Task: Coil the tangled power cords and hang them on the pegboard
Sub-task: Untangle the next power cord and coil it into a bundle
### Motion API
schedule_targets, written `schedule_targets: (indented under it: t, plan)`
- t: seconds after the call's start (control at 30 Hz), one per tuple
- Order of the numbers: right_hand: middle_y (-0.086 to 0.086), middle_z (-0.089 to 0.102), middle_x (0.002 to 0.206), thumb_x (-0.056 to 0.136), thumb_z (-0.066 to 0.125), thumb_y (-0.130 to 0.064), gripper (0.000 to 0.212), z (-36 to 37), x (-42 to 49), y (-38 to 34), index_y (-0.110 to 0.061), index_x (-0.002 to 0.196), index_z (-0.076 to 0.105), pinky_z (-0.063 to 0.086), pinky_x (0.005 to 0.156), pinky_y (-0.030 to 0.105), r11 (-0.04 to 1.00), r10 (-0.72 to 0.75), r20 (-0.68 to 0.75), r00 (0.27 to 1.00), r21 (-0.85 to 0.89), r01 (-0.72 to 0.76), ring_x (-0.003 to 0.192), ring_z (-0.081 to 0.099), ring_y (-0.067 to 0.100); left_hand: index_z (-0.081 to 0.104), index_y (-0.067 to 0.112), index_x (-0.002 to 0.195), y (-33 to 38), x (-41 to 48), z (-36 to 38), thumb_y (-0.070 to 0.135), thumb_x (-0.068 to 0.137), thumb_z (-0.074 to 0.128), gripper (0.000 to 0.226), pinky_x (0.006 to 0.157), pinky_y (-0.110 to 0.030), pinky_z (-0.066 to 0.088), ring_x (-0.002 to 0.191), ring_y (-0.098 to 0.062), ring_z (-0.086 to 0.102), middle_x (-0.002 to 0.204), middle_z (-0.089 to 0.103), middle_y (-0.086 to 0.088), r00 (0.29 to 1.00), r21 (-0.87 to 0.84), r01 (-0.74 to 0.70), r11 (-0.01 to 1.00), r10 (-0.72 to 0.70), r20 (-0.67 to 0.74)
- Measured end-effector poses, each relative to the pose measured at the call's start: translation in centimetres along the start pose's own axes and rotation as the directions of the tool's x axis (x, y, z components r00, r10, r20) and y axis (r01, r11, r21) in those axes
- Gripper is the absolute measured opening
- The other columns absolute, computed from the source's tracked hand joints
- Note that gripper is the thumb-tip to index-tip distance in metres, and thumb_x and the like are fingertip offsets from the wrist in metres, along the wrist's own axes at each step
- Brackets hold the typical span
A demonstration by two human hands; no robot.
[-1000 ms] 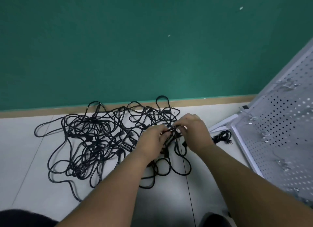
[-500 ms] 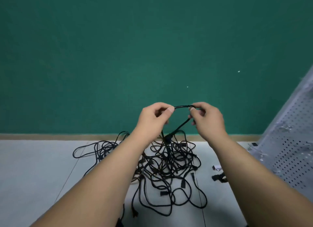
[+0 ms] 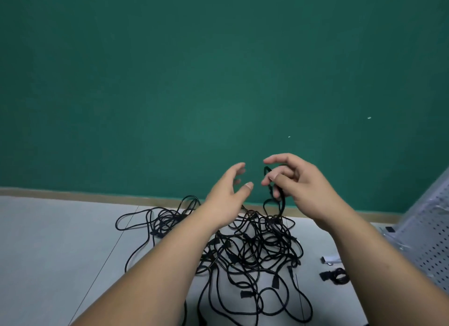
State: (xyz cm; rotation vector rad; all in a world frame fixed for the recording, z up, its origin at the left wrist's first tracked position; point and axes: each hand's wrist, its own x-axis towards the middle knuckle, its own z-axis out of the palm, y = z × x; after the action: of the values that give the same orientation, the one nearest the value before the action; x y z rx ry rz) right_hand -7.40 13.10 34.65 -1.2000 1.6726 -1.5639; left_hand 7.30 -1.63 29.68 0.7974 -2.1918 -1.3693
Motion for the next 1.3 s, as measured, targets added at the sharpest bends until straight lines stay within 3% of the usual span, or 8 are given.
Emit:
schedule_targets:
  t: [0.13, 0.23, 0.3, 0.47, 0.8, 1.0, 1.13, 1.3]
  plan:
    - [0.011, 0.077, 0.095, 0.107, 0.052, -0.001, 0.026, 0.5, 1.5, 1.1, -0.016, 0.125, 0.063, 0.048, 0.067, 0.028, 0.999, -0.025, -0.006, 1.000, 0.021, 0.025, 0.066, 0.051, 0.023, 0.055, 0.028, 0.144, -0.6, 1.7, 0.6, 0.035, 0.107, 0.059, 0.038, 0.119, -0.041, 0.043, 0.132, -0.002, 0.059, 0.136, 0.067, 0.017, 1.000, -0.056, -0.027, 0.998, 0.027, 0.000]
    - [0.011, 0.077, 0.097, 0.108, 0.054, -0.005, 0.022, 0.9, 2.4, 1.7, -0.015, 0.125, 0.064, 0.049, 0.065, 0.026, 0.995, -0.023, -0.067, 0.998, 0.095, 0.029, 0.066, 0.054, 0.021, 0.067, 0.020, 0.121, -0.5, 2.4, 1.1, 0.034, 0.111, 0.050, 0.024, 0.095, -0.054, 0.059, 0.087, -0.020, 0.073, 0.088, 0.074, 0.006, 0.996, -0.126, -0.040, 0.991, 0.050, 0.079]
    - [0.010, 0.078, 0.100, 0.109, 0.056, -0.009, 0.020, 0.8, 3.0, 2.2, -0.015, 0.125, 0.065, 0.052, 0.067, 0.029, 0.993, -0.002, -0.119, 0.993, 0.118, 0.016, 0.068, 0.059, 0.020, 0.067, 0.013, 0.109, -0.3, 2.8, 1.5, 0.030, 0.115, 0.043, 0.029, 0.083, -0.054, 0.060, 0.061, -0.021, 0.056, 0.067, 0.051, 0.004, 0.995, -0.288, -0.024, 0.957, 0.051, 0.084]
    - [0.005, 0.081, 0.096, 0.107, 0.062, -0.017, 0.013, -0.1, 3.8, 4.0, -0.021, 0.114, 0.072, 0.060, 0.088, 0.043, 0.991, 0.121, -0.090, 0.989, -0.050, -0.126, 0.085, 0.072, 0.016, 0.064, 0.011, 0.105, 0.9, 3.9, 1.4, 0.034, 0.115, 0.040, 0.035, 0.050, -0.029, 0.032, 0.055, -0.012, 0.027, 0.064, 0.034, 0.006, 0.995, -0.608, 0.069, 0.791, -0.095, -0.011]
    - [0.007, 0.076, 0.087, 0.100, 0.072, -0.011, 0.014, 0.5, 5.0, 3.9, -0.018, 0.110, 0.080, 0.066, 0.076, 0.032, 0.995, 0.060, -0.320, 0.946, 0.091, -0.033, 0.070, 0.068, 0.014, 0.057, 0.015, 0.129, 0.4, 4.1, 2.3, 0.028, 0.117, 0.032, 0.031, 0.071, -0.031, 0.043, 0.082, -0.014, 0.070, 0.091, 0.080, -0.004, 0.970, -0.236, 0.088, 0.968, -0.029, 0.241]
    - [0.008, 0.079, 0.092, 0.099, 0.073, -0.010, 0.015, 0.3, 5.3, 4.2, -0.017, 0.111, 0.079, 0.064, 0.068, 0.035, 0.999, 0.024, -0.406, 0.914, 0.040, -0.008, 0.070, 0.068, 0.021, 0.063, 0.002, 0.121, 1.0, 3.5, 2.9, 0.028, 0.118, 0.032, 0.040, 0.072, -0.020, 0.048, 0.067, -0.016, 0.058, 0.065, 0.051, 0.005, 0.926, -0.229, 0.095, 0.969, -0.002, 0.377]
    - [0.000, 0.080, 0.093, 0.098, 0.075, -0.017, 0.017, 0.1, 5.5, 4.5, -0.027, 0.111, 0.080, 0.065, 0.084, 0.048, 0.994, -0.050, -0.405, 0.913, -0.109, 0.006, 0.084, 0.074, 0.030, 0.059, 0.008, 0.105, 1.4, 3.2, 3.7, 0.031, 0.117, 0.033, 0.037, 0.072, -0.035, 0.053, 0.054, -0.011, 0.035, 0.066, 0.034, 0.005, 0.916, -0.391, 0.173, 0.904, -0.001, 0.402]
    - [-0.010, 0.064, 0.092, 0.102, 0.067, -0.034, 0.024, 0.0, 5.1, 3.5, -0.043, 0.124, 0.070, 0.048, 0.071, 0.026, 0.942, -0.125, -0.276, 0.953, -0.334, 0.027, 0.071, 0.058, 0.017, 0.050, 0.015, 0.095, 1.7, 2.8, 4.1, 0.029, 0.117, 0.034, 0.031, 0.054, -0.030, 0.041, 0.052, -0.012, 0.028, 0.065, 0.033, 0.005, 0.908, -0.371, 0.210, 0.904, -0.040, 0.418]
